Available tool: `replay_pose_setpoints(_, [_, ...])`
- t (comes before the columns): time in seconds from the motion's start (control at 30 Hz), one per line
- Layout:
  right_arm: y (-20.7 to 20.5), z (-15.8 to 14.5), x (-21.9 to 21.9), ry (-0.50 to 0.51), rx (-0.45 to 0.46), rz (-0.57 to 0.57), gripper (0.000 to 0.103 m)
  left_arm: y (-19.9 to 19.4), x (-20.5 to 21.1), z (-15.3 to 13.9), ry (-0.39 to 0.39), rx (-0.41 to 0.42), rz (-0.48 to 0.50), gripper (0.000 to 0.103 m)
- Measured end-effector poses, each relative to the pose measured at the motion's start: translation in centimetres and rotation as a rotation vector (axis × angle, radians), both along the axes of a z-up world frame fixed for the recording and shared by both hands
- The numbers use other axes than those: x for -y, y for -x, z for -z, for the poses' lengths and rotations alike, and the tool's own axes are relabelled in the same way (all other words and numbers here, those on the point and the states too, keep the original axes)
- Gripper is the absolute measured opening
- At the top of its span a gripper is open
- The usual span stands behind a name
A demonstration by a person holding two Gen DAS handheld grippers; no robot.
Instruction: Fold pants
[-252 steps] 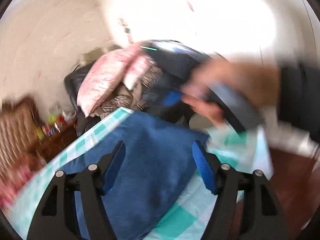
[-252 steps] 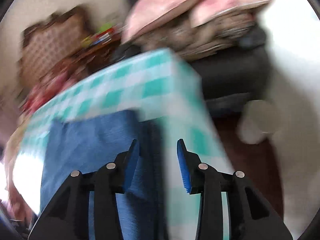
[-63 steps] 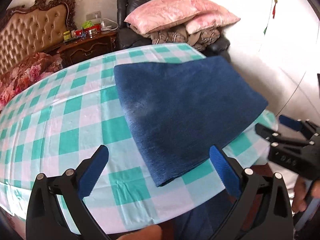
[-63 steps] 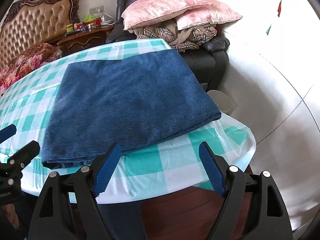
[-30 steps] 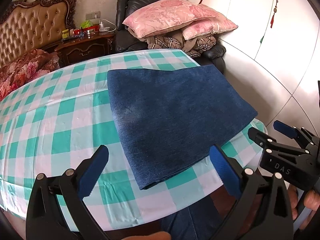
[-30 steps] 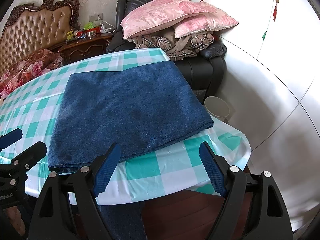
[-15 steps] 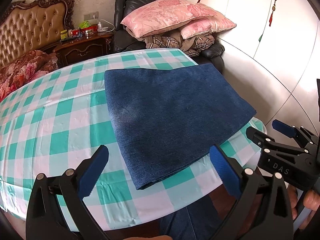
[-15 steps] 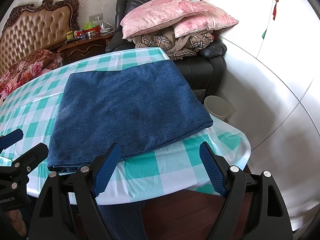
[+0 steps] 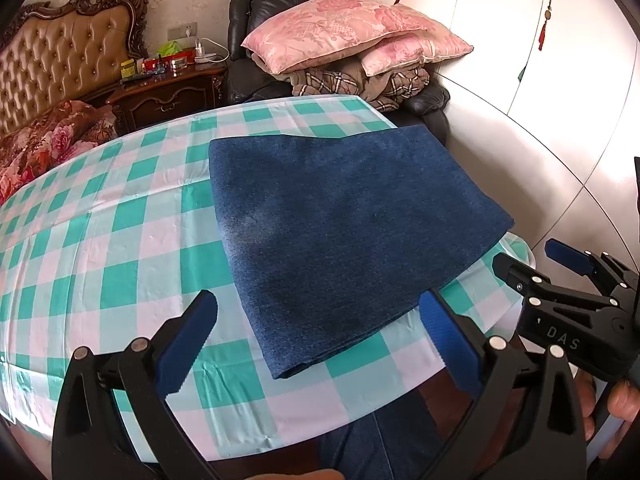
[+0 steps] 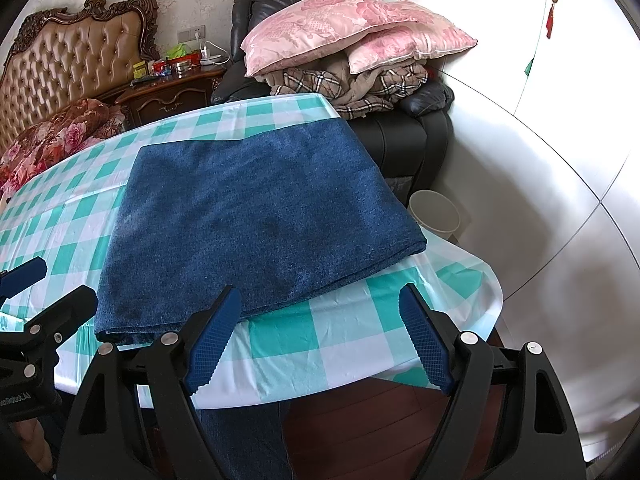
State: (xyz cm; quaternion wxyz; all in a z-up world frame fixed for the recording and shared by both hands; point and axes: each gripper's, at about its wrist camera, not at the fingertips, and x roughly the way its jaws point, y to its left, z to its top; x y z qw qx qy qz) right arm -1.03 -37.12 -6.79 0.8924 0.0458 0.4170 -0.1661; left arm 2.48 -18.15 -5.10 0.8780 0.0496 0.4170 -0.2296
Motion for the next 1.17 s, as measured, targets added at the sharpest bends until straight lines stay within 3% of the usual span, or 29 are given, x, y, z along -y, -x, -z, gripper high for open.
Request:
replay_pose_setpoints(0.83, [0.1, 0.5, 0.1, -0.007, -0.005, 0.004, 0.078, 0.3, 0.8, 0.1, -0.001, 0.027, 0.014, 0.101])
replay_pose_setpoints(1.0, [0.0, 0.6, 0.0, -0.002, -0.008, 0.005, 0.078, -0.3, 1.2, 0.2, 0.037, 0.004, 0.038, 0.101])
replay_pose_setpoints(1.17, [0.0, 1.2, 0.6, -0.019, -0.002, 0.044, 0.081, -0.3, -2.2, -0.8, 0.077, 0.032, 0.005, 0.101])
